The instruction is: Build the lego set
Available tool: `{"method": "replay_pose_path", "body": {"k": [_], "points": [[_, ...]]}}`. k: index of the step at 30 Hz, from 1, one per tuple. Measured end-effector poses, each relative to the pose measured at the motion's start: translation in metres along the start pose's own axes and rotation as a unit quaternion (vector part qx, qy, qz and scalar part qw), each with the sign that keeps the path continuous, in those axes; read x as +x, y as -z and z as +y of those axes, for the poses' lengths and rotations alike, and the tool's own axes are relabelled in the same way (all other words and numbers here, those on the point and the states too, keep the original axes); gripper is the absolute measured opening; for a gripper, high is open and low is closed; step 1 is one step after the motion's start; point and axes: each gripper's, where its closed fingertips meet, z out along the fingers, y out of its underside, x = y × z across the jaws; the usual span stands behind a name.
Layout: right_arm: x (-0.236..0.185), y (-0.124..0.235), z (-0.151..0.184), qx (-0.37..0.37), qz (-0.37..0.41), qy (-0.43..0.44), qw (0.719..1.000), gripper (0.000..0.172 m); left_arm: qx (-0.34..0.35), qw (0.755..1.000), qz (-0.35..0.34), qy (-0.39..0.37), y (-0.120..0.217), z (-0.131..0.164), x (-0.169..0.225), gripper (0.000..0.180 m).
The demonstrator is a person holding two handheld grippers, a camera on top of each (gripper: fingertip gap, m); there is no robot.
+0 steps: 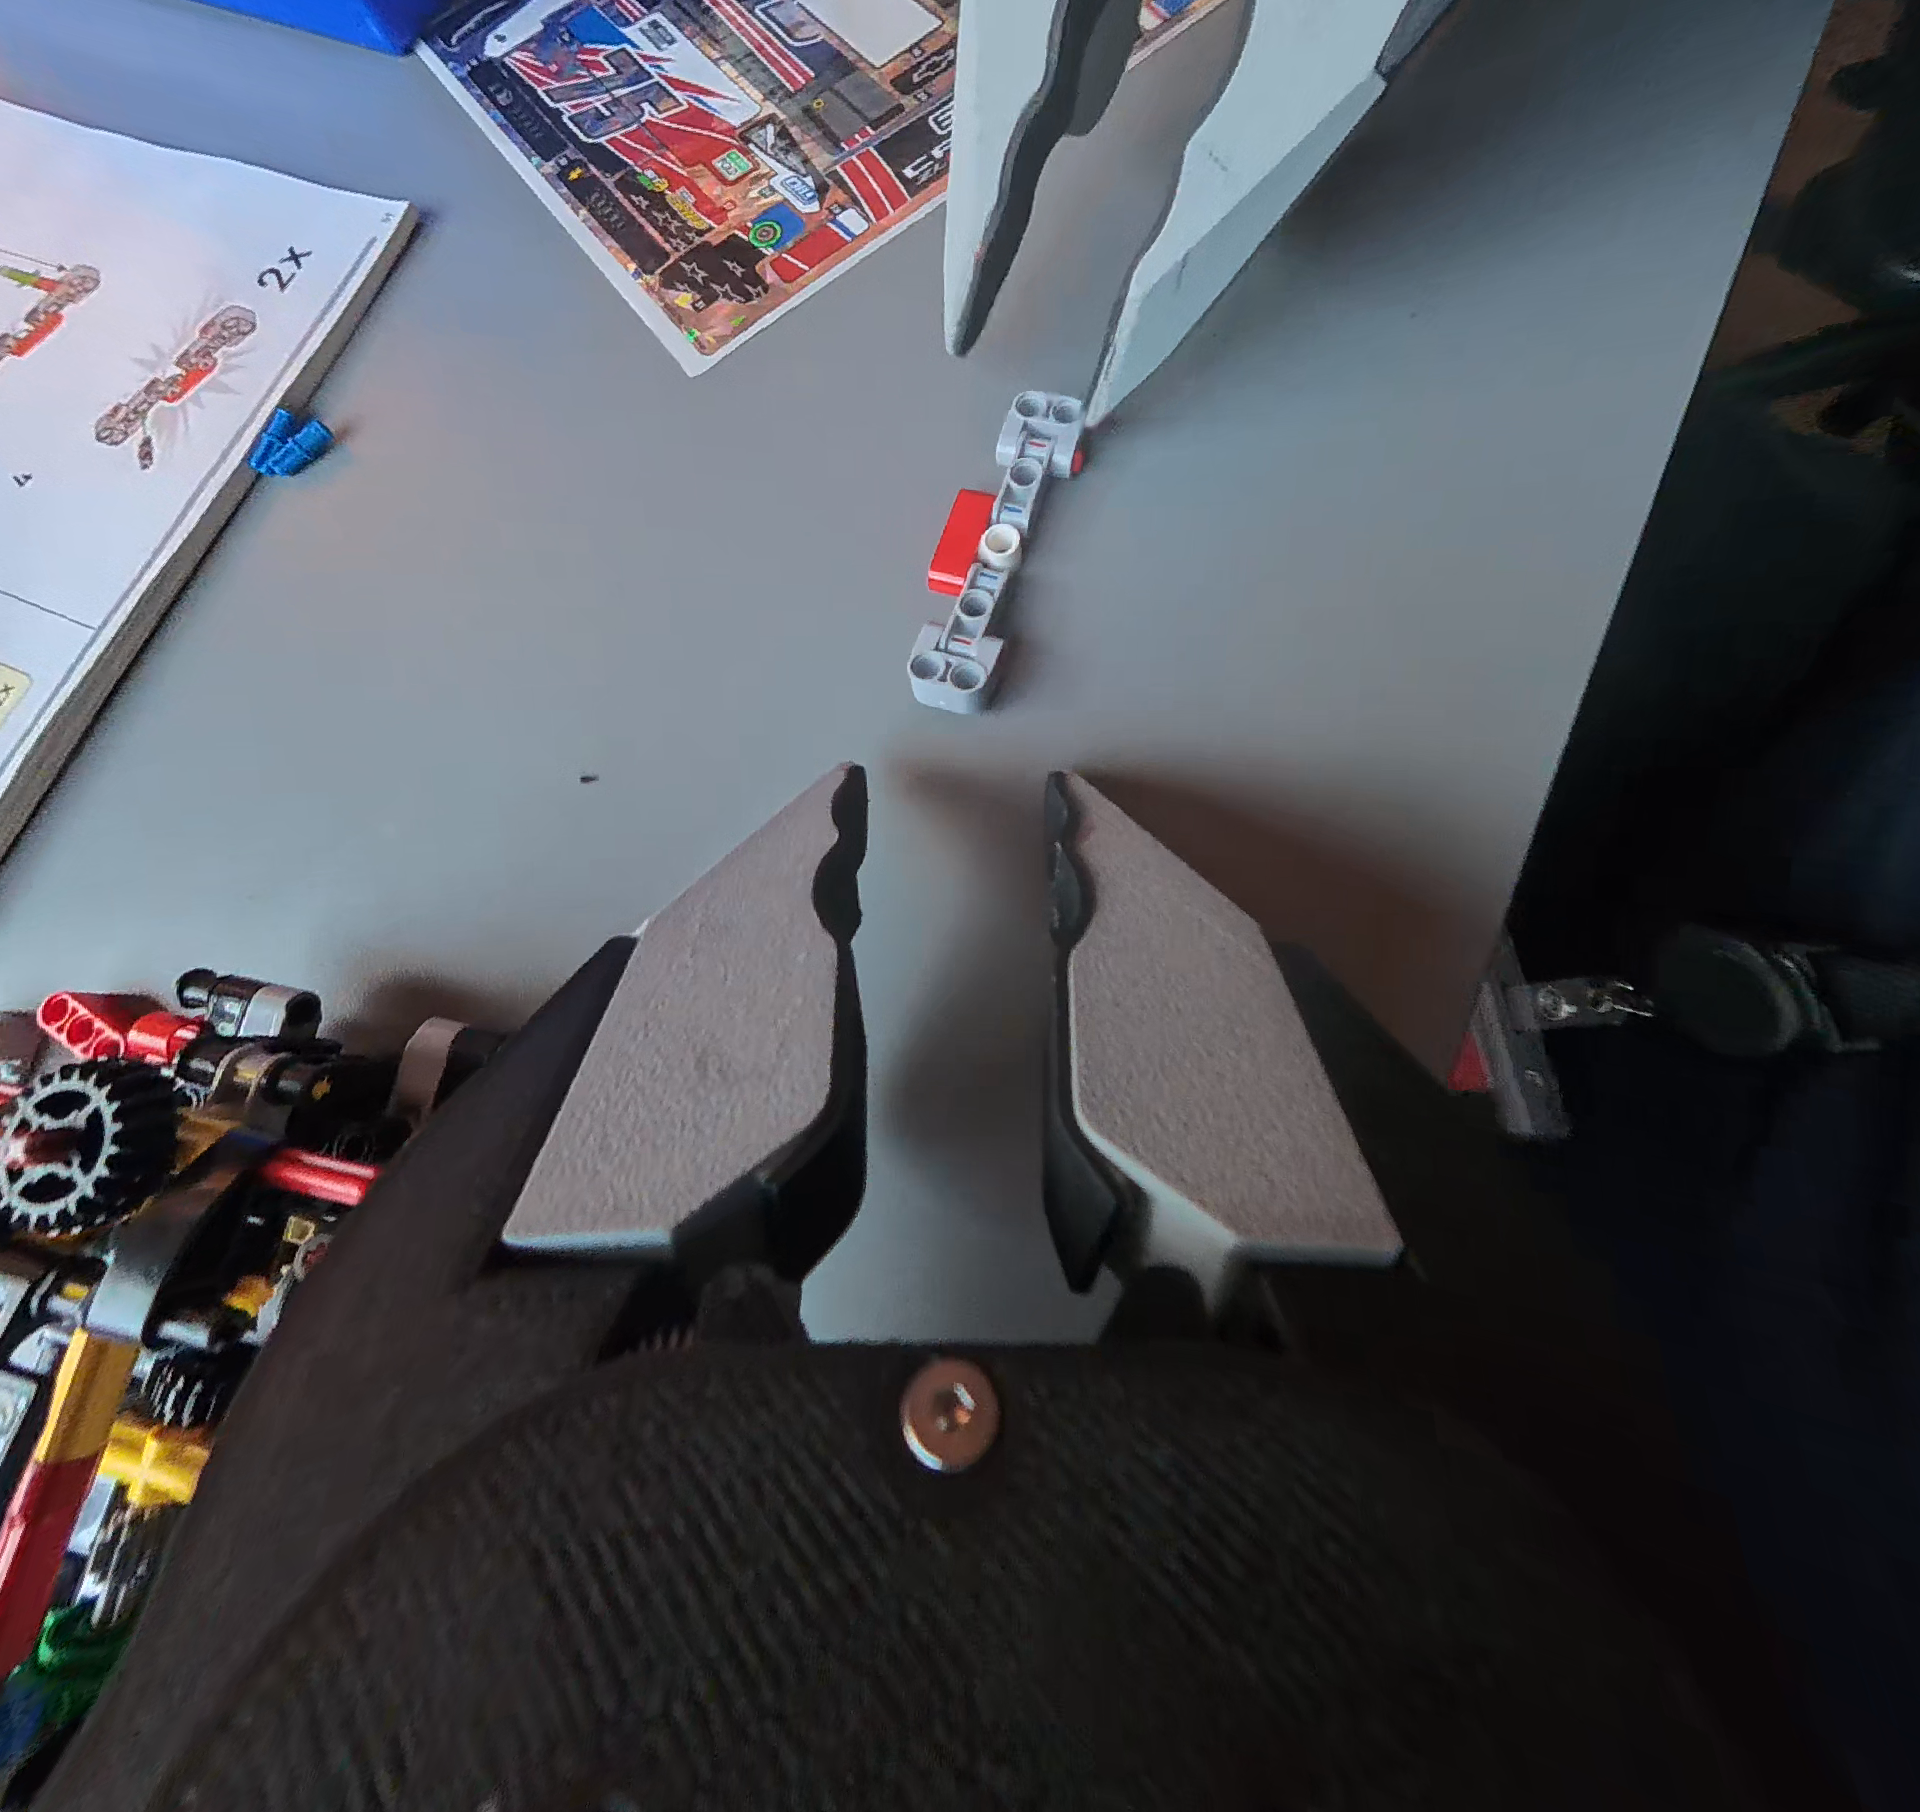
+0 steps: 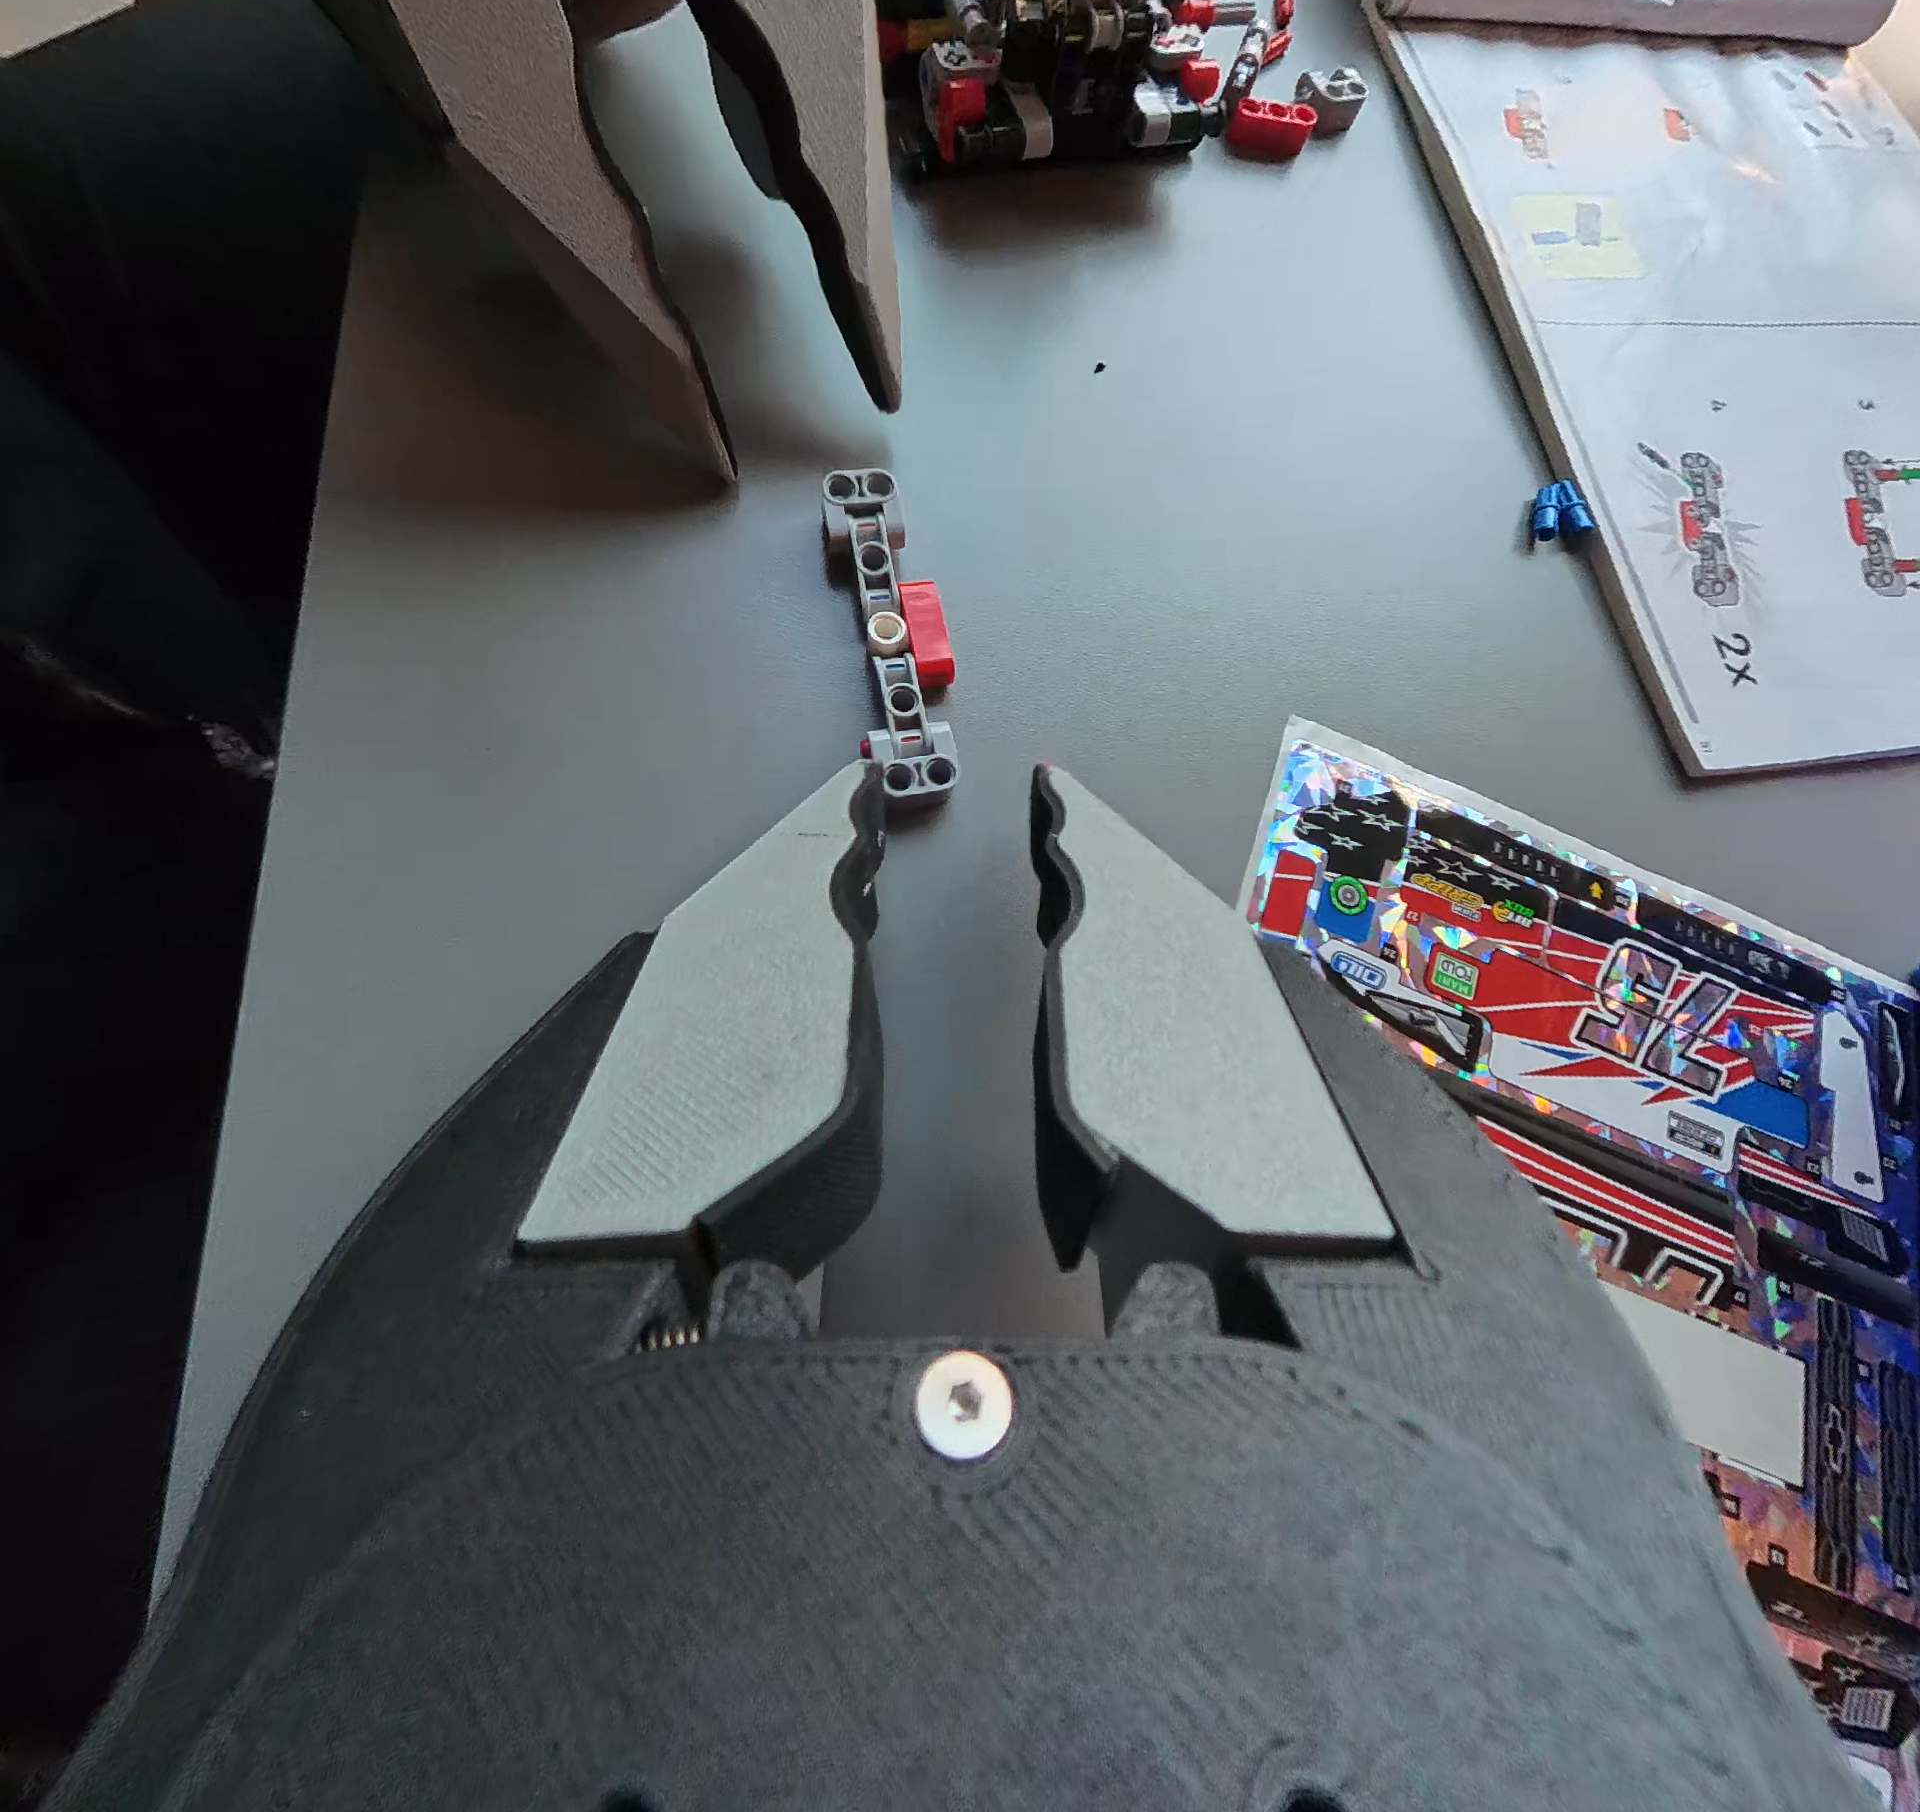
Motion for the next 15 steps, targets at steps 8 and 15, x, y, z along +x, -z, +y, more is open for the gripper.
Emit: {"method": "replay_pose_path", "body": {"k": [8, 15], "points": [[0.0037, 0.0044, -0.0040, 0.018, 0.014, -0.003, 1.000, 0.026, 0.001, 1.000, 0.008, -0.001, -0.0049, -0.0041, 0.0000, 0.033], [0.0022, 0.0053, -0.0050, 0.023, 0.001, -0.009, 1.000, 0.026, -0.001, 1.000, 0.024, 0.015, -0.0082, -0.0057, 0.0000, 0.033]]}}
